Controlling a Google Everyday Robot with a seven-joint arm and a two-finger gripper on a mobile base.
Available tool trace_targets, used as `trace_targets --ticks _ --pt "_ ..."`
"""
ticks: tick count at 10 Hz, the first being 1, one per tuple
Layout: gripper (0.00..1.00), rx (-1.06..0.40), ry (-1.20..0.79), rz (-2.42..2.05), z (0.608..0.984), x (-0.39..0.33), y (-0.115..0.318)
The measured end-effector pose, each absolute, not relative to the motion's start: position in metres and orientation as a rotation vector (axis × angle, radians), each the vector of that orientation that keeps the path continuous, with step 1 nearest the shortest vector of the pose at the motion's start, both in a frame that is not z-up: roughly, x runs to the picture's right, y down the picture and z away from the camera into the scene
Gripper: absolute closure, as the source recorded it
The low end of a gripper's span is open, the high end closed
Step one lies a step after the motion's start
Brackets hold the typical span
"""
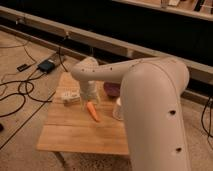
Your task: Push the ceramic bowl across the table
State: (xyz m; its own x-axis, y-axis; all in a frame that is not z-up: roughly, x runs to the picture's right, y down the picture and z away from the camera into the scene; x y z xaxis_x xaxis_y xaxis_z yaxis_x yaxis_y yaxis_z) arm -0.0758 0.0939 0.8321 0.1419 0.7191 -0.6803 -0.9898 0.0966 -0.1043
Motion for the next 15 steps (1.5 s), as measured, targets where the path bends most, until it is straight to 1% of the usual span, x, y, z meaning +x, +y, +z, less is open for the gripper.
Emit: trace_targets --ticks 4,10,15 --pt "0.35 -0.645 0.530 1.384 0.878 -0.045 0.073" --pt "0.35 -0.645 0.564 1.410 0.920 -0.009 0.056" --pt "0.35 -0.603 0.563 1.399 0.953 0.013 0.027"
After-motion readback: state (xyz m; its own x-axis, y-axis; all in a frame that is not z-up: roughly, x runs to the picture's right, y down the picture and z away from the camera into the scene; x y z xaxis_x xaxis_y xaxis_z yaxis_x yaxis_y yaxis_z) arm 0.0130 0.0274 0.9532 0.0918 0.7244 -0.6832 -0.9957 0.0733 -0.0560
